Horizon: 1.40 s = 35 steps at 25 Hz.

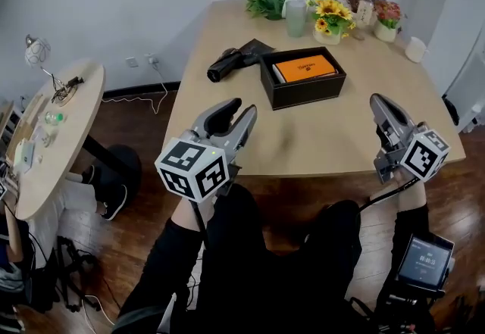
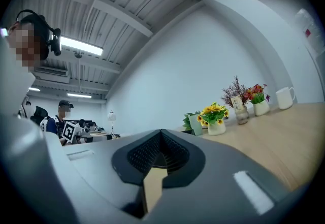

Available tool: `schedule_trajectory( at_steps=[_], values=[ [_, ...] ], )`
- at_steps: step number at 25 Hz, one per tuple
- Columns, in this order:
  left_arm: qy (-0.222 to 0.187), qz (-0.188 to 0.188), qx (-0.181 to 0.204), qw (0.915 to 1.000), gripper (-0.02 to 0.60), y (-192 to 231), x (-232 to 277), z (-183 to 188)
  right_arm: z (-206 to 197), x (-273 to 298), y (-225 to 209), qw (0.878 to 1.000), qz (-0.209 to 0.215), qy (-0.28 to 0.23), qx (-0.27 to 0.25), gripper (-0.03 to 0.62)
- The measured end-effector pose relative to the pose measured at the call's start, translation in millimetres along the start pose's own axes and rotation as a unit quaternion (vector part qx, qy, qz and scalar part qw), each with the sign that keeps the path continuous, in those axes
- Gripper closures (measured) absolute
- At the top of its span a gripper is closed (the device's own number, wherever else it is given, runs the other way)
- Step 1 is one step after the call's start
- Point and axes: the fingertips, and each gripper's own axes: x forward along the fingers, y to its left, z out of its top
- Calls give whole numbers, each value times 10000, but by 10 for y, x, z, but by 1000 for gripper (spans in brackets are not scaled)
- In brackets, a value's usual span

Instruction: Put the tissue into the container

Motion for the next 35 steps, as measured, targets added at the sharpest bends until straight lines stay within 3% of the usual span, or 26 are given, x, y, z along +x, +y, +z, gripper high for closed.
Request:
schedule_trajectory(
  at_steps=[4, 11, 21, 35],
  values=[
    [-49, -1, -39, 10000, 463, 1, -72, -8, -21, -13, 155, 9999, -33, -88, -122, 594],
    [31, 76, 278, 9996, 463, -21, -98, -40, -139, 34, 357, 9982, -181, -83, -558, 594],
    [169, 182, 1180, 9927, 463, -214, 8, -94, -215, 4, 327, 9962, -509, -387, -587, 594],
    [289, 116, 1226, 9920, 463, -292, 98, -199, -295, 15, 411, 9925, -582, -390, -1003, 594]
  ],
)
